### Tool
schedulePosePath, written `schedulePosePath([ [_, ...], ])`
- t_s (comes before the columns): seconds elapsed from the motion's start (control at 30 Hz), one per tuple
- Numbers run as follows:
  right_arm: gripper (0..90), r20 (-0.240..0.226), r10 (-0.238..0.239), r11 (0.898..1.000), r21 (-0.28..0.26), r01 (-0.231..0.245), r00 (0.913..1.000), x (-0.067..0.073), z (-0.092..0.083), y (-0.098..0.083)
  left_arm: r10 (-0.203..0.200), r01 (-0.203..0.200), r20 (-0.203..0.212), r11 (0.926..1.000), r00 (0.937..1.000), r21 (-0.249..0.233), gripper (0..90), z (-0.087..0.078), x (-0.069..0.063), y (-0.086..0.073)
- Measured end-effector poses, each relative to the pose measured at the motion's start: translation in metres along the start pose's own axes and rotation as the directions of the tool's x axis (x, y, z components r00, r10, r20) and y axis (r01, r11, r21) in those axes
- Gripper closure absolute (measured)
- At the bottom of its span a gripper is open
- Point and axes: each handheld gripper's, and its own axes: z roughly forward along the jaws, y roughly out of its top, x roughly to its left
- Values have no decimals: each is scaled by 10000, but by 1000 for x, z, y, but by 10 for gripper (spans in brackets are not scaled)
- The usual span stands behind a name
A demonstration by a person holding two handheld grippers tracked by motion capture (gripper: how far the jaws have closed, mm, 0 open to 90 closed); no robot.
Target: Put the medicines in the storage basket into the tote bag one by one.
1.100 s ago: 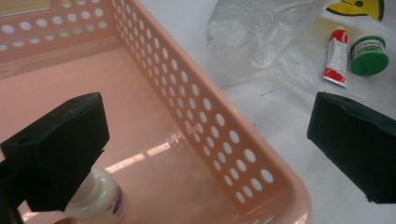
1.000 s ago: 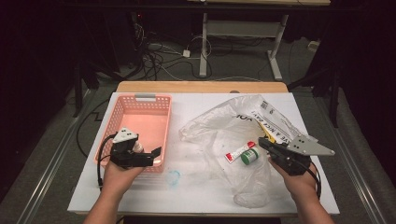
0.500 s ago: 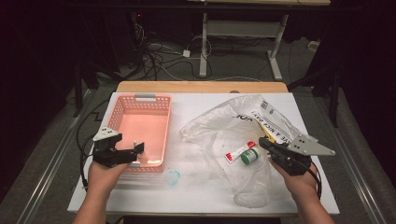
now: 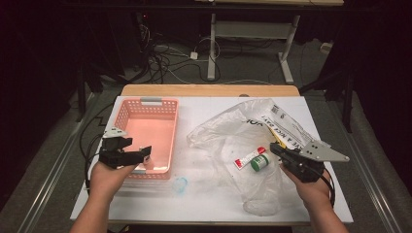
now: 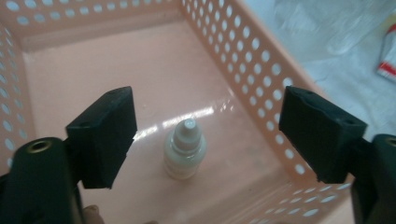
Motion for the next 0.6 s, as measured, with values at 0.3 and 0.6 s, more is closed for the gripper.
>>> schedulePosePath([
  [0.3,900,28,86,10000,-11,-86,10000,0,-1,-1,-54,63,-44,9727,10000,2320,337,28,3,15],
  [0.6,900,29,73,10000,-29,-73,10000,0,-2,0,399,-319,-139,9283,9991,3704,446,43,2,20],
])
